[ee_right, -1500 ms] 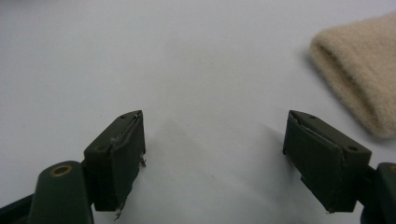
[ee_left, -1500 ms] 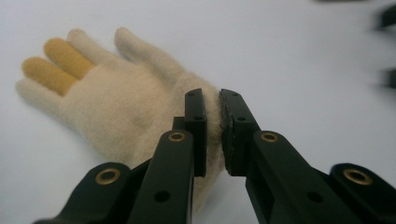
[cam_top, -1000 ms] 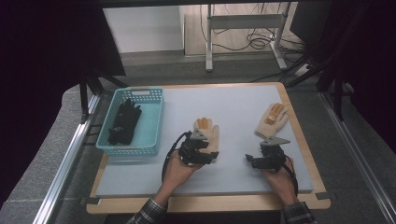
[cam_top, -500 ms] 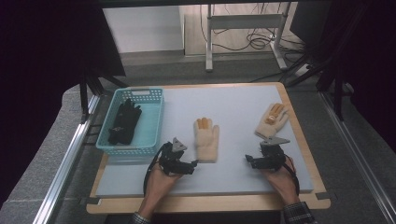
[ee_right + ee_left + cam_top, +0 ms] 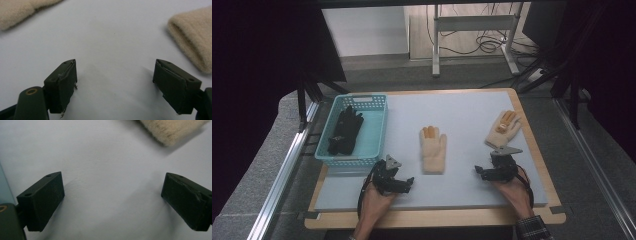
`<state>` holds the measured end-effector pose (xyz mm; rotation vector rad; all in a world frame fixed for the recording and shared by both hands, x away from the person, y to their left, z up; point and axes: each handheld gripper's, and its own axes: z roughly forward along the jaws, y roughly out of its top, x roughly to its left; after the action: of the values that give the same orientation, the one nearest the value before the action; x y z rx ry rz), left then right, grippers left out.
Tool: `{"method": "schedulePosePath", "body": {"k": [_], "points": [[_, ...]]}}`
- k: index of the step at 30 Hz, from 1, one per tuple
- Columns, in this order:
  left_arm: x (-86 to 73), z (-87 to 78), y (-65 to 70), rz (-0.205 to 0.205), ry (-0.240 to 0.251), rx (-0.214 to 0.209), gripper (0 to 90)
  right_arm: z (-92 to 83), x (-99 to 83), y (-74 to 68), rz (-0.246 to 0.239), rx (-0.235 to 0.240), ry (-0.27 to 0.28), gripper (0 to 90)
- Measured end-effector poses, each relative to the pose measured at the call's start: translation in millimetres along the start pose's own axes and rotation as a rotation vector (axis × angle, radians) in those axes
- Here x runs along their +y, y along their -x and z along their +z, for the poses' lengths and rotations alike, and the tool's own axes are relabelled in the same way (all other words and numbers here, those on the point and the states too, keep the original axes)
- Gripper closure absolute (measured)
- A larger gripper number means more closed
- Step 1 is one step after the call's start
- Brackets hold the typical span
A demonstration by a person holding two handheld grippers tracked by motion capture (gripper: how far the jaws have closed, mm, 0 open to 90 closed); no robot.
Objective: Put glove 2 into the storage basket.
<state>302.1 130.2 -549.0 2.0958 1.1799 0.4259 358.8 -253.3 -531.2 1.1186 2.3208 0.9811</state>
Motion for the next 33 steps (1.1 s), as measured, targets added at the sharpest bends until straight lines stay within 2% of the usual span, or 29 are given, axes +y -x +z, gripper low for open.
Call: {"method": "schedulePosePath", "body": {"k": [2,3,6,11,14,16,21,25,27,28,29,30,32,33], "points": [[-0.2,0.1,0.0,-0.001,0.001,0.000,4.7,-0.3,0.9,-0.8,0.002,-0.009,-0.002,21.1],[-0.2,0.2,0.0,-0.001,0.001,0.000,4.7,-0.9,1.9,-1.6,0.007,0.003,0.001,24.9],[-0.4,0.2,0.0,-0.002,0.002,0.000,4.7,-3.2,9.0,-6.5,0.016,0.077,0.031,36.2],[-0.5,0.2,-0.1,-0.001,0.002,0.000,4.7,4.6,39.0,-29.6,-0.057,0.170,0.058,53.2],[-0.6,0.2,-0.1,-0.001,0.003,0.000,4.8,17.6,60.2,-43.0,-0.091,0.204,0.067,56.4],[-0.7,0.2,-0.1,-0.002,0.004,0.000,4.8,32.9,76.8,-52.6,-0.114,0.228,0.068,55.2],[-0.8,0.1,-0.1,-0.001,0.005,0.000,4.9,74.2,103.1,-71.4,-0.139,0.263,0.054,34.1],[-0.8,0.0,-0.1,0.000,0.004,0.001,4.9,100.7,110.4,-80.7,-0.157,0.270,0.023,21.1],[-0.7,-0.2,-0.5,0.004,-0.001,0.001,4.9,111.2,110.3,-85.4,-0.168,0.293,-0.002,20.2],[-0.8,-0.1,-0.3,0.003,0.000,0.001,4.9,115.7,108.6,-88.9,-0.200,0.284,-0.019,20.8],[-0.8,-0.1,-0.3,0.003,0.000,0.001,4.9,118.0,106.3,-91.2,-0.229,0.276,-0.006,23.8],[-0.8,-0.1,-0.3,0.003,0.000,0.001,4.9,117.8,105.6,-91.9,-0.225,0.284,0.003,28.3],[-0.7,-0.1,-0.4,0.004,-0.001,0.002,4.9,113.8,106.4,-92.7,-0.221,0.284,-0.006,47.5],[-0.8,-0.1,-0.3,0.003,0.000,0.001,5.0,112.5,106.2,-93.4,-0.222,0.288,-0.009,51.5]]}}
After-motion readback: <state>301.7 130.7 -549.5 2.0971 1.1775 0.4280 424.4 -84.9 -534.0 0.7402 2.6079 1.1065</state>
